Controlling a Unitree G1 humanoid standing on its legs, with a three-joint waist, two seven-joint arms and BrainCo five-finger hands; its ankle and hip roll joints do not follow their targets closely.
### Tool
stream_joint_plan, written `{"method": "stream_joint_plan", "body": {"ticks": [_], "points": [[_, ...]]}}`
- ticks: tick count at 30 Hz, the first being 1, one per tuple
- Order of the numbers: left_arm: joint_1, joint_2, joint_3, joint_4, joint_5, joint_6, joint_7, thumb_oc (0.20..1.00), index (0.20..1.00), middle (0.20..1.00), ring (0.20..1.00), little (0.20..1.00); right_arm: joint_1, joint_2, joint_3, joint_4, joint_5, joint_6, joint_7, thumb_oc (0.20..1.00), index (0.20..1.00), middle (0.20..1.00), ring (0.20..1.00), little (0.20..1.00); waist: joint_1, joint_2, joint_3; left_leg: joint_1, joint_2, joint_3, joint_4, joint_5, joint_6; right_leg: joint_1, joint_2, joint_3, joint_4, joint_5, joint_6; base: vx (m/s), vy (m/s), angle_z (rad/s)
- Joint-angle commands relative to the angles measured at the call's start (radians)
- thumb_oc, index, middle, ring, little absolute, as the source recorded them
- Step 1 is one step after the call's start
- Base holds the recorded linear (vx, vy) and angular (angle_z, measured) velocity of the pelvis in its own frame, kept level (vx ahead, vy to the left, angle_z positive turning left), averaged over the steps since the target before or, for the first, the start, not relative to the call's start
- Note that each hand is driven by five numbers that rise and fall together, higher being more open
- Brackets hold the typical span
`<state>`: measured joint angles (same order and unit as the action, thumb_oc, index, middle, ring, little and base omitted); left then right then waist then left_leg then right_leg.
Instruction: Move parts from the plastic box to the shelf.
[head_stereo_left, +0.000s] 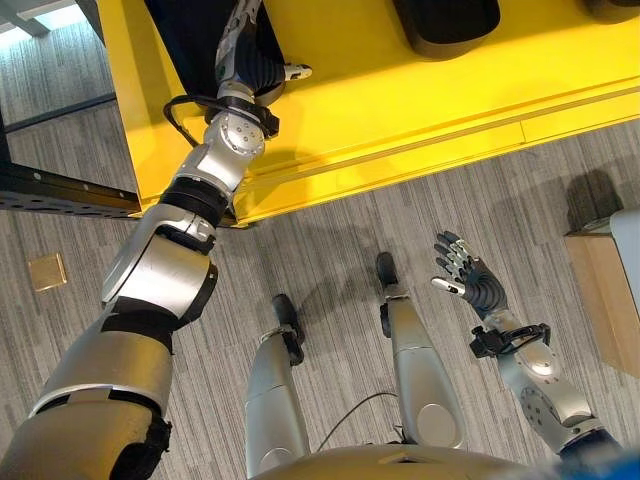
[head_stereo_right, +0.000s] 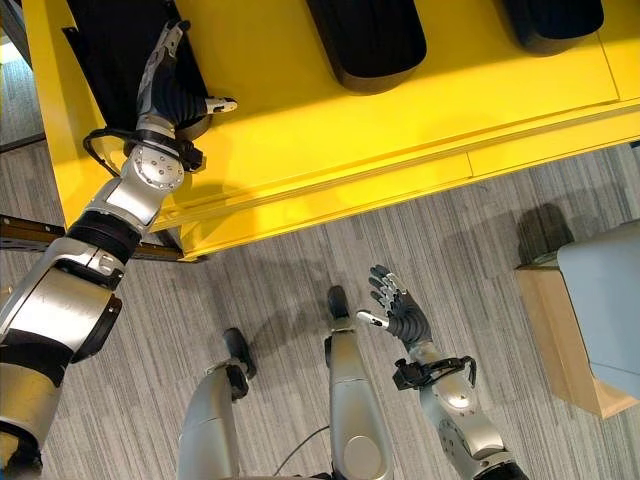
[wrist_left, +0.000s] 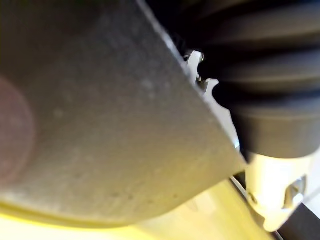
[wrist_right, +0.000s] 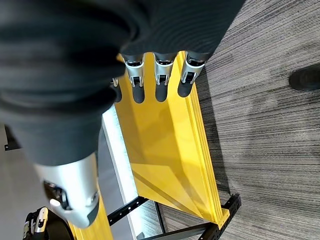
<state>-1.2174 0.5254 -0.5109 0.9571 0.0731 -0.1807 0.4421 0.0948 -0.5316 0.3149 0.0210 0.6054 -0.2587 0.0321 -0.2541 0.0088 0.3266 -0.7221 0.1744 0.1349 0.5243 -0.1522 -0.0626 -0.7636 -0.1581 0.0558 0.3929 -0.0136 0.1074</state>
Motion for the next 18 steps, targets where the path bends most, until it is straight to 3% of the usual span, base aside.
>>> {"method": "stream_joint_plan", "body": {"ticks": [1, 9, 18], "points": [[0.147, 0.072, -0.001, 0.047, 0.044, 0.043, -0.023, 1.000, 1.000, 1.000, 1.000, 1.000, 0.028, -0.043, -0.050, -0.080, 0.018, -0.062, 0.007, 1.000, 1.000, 1.000, 1.000, 1.000, 0.007, -0.026, 0.029, -0.046, 0.034, -0.066, 0.033, -0.003, -0.022, 0.054, -0.055, -0.024, 0.088, -0.077, 0.026, 0.00, 0.000, 0.00], [0.166, 0.105, 0.036, -0.030, 0.001, 0.020, -0.013, 1.000, 1.000, 1.000, 1.000, 1.000, 0.032, -0.039, -0.062, -0.082, 0.016, -0.064, 0.004, 1.000, 1.000, 1.000, 1.000, 1.000, 0.013, -0.023, 0.029, -0.048, 0.029, -0.067, 0.039, -0.006, -0.019, 0.055, -0.057, -0.025, 0.089, -0.076, 0.025, 0.00, 0.000, 0.00], [0.177, 0.207, 0.160, -0.300, -0.126, -0.046, 0.063, 1.000, 1.000, 1.000, 1.000, 1.000, 0.031, -0.026, -0.097, -0.081, 0.013, -0.078, -0.005, 1.000, 1.000, 1.000, 1.000, 1.000, 0.029, -0.015, 0.015, -0.050, 0.025, -0.070, 0.035, -0.009, -0.018, 0.061, -0.060, -0.031, 0.084, -0.078, 0.026, 0.01, -0.001, 0.02]]}}
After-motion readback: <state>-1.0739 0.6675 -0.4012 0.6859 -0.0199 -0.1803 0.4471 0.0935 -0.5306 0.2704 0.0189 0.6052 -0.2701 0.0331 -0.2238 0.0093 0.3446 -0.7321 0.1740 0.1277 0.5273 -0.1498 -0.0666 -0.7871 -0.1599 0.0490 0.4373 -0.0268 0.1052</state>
